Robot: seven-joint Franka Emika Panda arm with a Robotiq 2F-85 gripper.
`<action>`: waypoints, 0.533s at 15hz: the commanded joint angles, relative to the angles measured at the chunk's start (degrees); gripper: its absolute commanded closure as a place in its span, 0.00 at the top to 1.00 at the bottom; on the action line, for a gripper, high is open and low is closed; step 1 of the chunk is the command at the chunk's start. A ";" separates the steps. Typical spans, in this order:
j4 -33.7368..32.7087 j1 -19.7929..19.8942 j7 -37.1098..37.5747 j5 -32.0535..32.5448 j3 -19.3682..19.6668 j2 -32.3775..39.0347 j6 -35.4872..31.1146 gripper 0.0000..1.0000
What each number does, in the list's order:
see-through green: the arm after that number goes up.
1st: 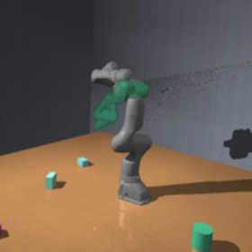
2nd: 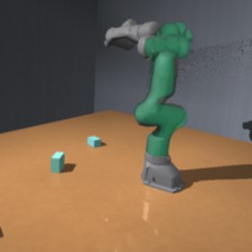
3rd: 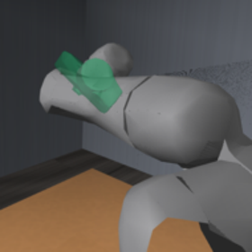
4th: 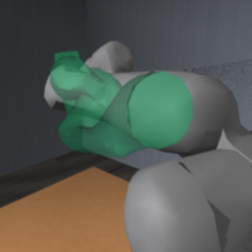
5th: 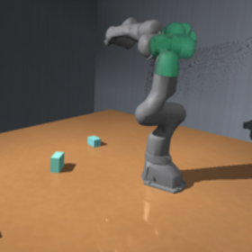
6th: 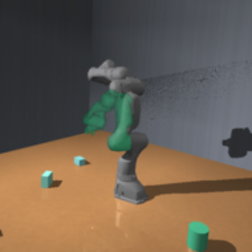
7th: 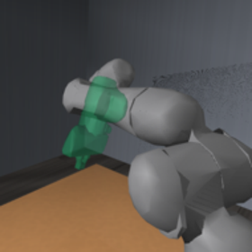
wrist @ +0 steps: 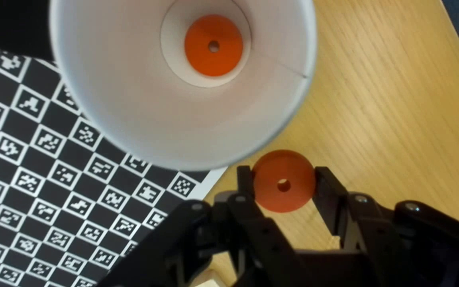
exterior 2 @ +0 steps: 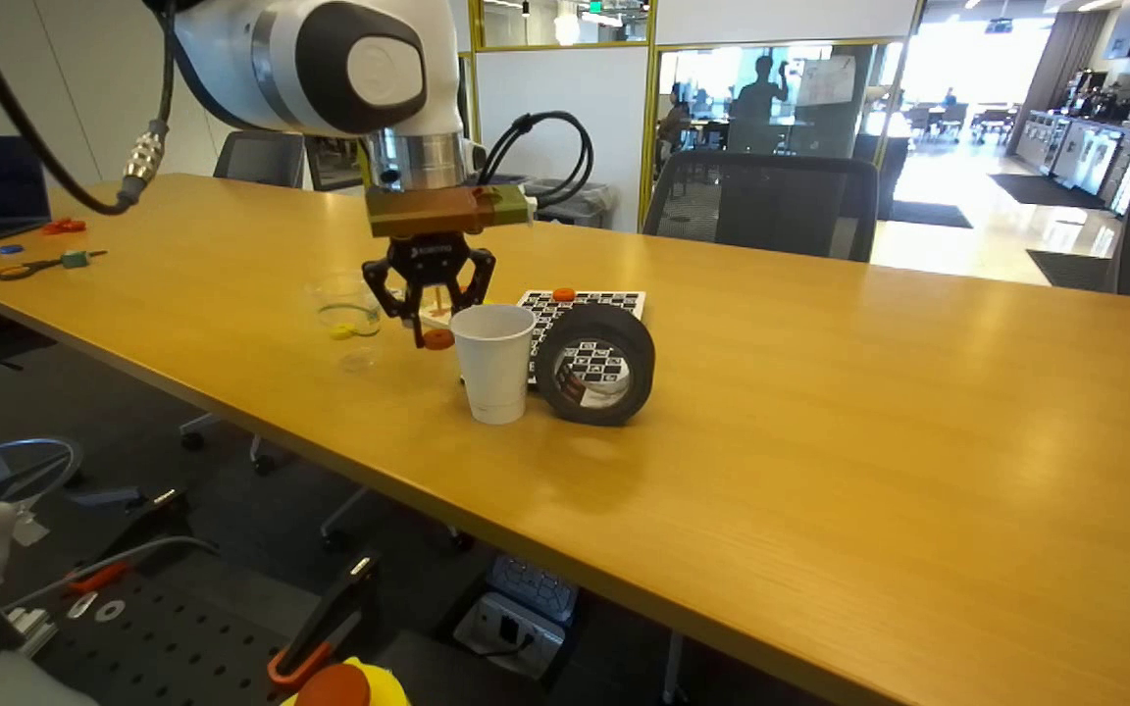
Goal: Pick up the orange and yellow objects from the table and put them in the two cups
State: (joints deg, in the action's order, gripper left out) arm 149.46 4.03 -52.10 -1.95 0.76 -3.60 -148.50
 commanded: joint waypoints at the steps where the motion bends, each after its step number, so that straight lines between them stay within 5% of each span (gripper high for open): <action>1: -1.92 -0.44 3.35 0.63 1.84 -5.41 6.17 0.24; 8: -2.63 1.09 16.07 7.63 4.51 -8.75 8.89 0.24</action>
State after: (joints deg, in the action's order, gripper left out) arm 147.18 4.66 -40.85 2.89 4.51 -10.43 -141.63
